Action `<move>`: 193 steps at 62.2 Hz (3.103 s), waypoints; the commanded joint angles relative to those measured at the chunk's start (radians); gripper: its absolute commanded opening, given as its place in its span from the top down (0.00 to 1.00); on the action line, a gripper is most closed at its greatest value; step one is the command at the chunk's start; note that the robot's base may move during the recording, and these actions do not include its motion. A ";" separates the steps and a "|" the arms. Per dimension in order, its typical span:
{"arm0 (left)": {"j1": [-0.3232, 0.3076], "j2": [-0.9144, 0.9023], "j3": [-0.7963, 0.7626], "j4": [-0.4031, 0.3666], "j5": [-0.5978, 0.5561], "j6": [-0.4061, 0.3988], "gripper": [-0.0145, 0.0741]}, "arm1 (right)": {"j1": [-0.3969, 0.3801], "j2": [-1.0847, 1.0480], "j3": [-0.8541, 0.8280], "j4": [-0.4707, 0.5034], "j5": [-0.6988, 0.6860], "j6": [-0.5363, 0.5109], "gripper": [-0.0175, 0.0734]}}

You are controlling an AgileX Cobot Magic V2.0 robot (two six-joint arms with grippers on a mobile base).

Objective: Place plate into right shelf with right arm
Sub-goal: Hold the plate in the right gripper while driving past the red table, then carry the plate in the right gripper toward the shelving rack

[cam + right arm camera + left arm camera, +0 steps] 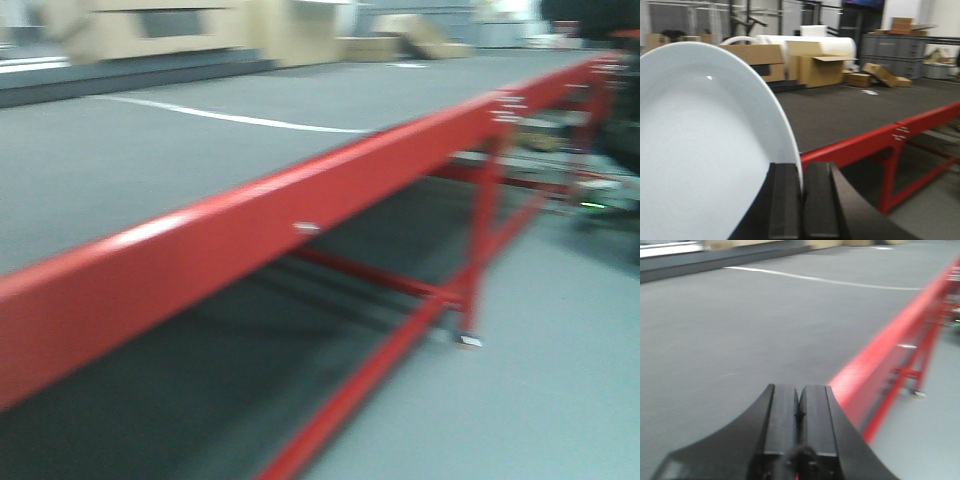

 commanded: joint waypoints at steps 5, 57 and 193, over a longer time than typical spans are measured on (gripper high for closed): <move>-0.005 -0.011 0.006 -0.006 -0.081 -0.003 0.89 | -0.002 0.007 -0.029 -0.024 -0.092 -0.007 0.78; -0.005 -0.011 0.006 -0.006 -0.081 -0.003 0.89 | -0.002 0.007 -0.029 -0.024 -0.093 -0.007 0.78; -0.005 -0.010 0.008 -0.006 -0.085 -0.003 0.89 | -0.002 0.007 -0.029 -0.024 -0.087 -0.007 0.78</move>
